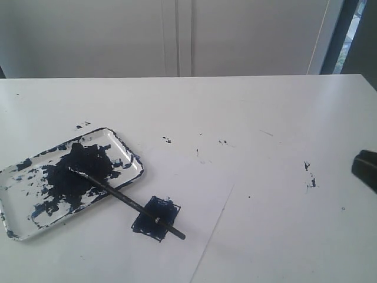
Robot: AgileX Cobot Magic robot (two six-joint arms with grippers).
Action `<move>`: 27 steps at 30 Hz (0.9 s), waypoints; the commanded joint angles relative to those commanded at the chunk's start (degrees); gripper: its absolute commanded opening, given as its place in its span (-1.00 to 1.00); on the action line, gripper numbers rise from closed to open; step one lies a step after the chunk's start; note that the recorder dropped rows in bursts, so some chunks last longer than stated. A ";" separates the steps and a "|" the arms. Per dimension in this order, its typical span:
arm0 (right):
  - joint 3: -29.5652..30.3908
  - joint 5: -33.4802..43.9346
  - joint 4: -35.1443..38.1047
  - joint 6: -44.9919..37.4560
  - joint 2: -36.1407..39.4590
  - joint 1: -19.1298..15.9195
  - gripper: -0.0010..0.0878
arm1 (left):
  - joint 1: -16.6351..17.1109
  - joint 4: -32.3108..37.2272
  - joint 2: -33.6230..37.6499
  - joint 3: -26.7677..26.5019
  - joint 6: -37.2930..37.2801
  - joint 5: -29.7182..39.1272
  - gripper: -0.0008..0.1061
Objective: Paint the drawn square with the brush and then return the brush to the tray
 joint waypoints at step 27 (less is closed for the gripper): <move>9.65 0.54 -0.08 0.00 -11.64 -37.87 -0.98 | 23.36 0.16 -16.31 15.00 0.00 -4.71 -0.99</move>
